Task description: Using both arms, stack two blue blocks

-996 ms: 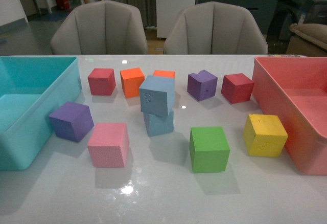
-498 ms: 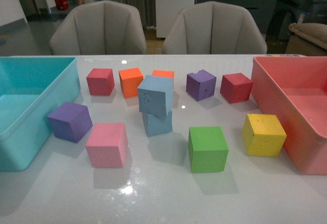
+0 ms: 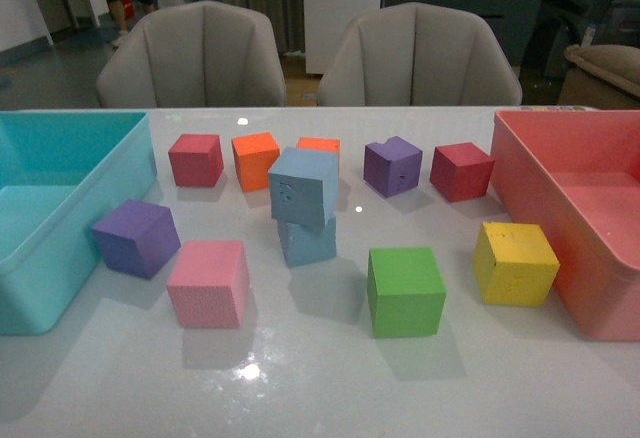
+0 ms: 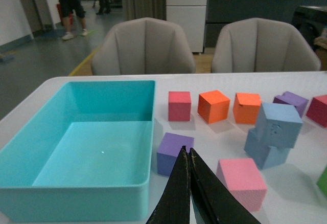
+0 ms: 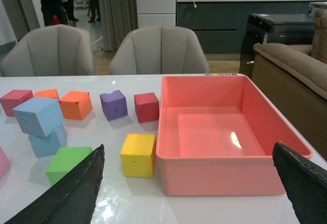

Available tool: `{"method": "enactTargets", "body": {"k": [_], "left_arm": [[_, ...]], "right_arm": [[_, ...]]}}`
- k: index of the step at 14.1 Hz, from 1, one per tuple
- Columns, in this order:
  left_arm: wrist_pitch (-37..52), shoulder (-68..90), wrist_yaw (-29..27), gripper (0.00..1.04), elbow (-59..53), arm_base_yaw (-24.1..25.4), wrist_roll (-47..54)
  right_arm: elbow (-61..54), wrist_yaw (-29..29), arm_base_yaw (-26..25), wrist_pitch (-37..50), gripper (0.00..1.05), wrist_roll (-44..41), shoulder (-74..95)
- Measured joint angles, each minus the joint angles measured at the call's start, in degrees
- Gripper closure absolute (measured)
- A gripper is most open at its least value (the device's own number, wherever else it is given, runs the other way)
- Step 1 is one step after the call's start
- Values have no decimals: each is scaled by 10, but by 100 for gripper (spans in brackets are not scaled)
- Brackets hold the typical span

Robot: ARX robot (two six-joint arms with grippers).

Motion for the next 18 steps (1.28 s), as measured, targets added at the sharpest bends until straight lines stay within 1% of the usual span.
{"method": "enactTargets", "body": {"k": [1, 2, 3, 4, 10, 17, 18], "left_arm": [[-20, -29, 47, 103, -9, 43, 1], [-33, -47, 44, 103, -13, 57, 0], [-49, -70, 53, 103, -17, 54, 0], [-25, -80, 54, 103, -37, 51, 0], [-150, -200, 54, 103, -39, 52, 0], [-238, -291, 54, 103, -39, 52, 0], [-324, -345, 54, 103, -39, 52, 1]], "right_arm": [[0, 0, 0, 0, 6, 0, 0], [0, 0, 0, 0, 6, 0, 0], [0, 0, 0, 0, 6, 0, 0], [0, 0, 0, 0, 6, 0, 0], [0, 0, 0, 0, 6, 0, 0], [0, 0, 0, 0, 6, 0, 0], [0, 0, 0, 0, 6, 0, 0]]}}
